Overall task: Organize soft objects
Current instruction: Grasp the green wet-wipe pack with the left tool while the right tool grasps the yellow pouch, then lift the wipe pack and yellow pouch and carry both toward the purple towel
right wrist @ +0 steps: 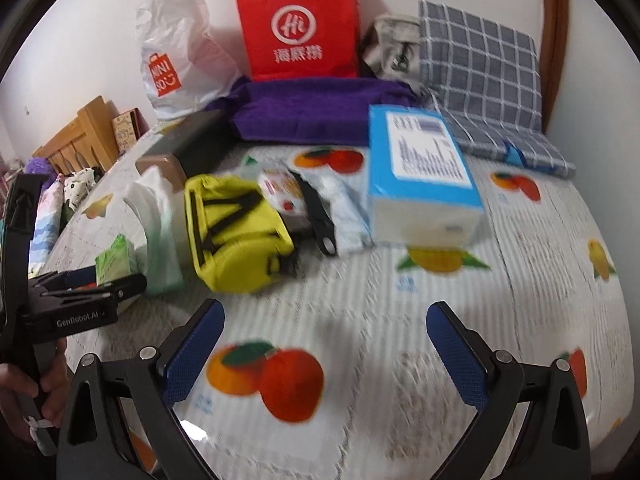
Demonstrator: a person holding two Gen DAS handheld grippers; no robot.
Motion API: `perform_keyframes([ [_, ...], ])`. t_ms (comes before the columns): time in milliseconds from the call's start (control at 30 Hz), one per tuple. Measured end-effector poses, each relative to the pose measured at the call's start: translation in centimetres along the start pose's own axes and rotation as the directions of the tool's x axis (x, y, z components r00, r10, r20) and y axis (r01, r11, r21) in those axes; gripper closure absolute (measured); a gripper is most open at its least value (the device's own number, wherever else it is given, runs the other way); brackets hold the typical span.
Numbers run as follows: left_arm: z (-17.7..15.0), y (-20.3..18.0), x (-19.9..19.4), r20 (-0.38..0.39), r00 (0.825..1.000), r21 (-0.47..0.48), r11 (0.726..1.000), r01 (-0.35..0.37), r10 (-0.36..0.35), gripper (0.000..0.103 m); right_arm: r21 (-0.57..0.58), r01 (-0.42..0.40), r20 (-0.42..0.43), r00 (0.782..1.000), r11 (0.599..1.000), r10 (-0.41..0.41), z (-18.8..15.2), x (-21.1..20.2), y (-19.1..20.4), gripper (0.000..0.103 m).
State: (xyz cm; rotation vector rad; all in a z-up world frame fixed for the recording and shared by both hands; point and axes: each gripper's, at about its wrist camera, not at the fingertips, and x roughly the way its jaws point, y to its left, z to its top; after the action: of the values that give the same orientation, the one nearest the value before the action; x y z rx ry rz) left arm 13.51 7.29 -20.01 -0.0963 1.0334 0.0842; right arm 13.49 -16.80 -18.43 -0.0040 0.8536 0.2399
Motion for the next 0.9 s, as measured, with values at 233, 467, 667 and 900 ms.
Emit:
perform_keyframes([
  [233,0.2,2.5,0.4,-0.004,1.0,-0.029,1.0,0.002,-0.002,0.022,-0.062,-0.087,-0.006,0.996,0.994,0.087,1.9,1.9,2.2,0.006],
  [467,0.0,3.5,-0.1,-0.008,1.0,-0.026,0.999,0.027,-0.027,0.022,-0.086,-0.105,-0.055,0.993,0.991,0.101,3.6,5.4,3.8,0.006],
  [667,-0.4,4.5,-0.2,-0.009,0.999,-0.045,0.998,0.032,-0.032,0.022,-0.084,-0.169,-0.105,0.982,0.982,0.16,3.1,6.4,4.2,0.024],
  [900,-0.8,4.8,-0.3,-0.013,1.0,-0.057,0.998,0.02,-0.02,0.022,-0.072,-0.216,-0.084,0.974,0.974,0.21,1.8,4.1,3.8,0.031],
])
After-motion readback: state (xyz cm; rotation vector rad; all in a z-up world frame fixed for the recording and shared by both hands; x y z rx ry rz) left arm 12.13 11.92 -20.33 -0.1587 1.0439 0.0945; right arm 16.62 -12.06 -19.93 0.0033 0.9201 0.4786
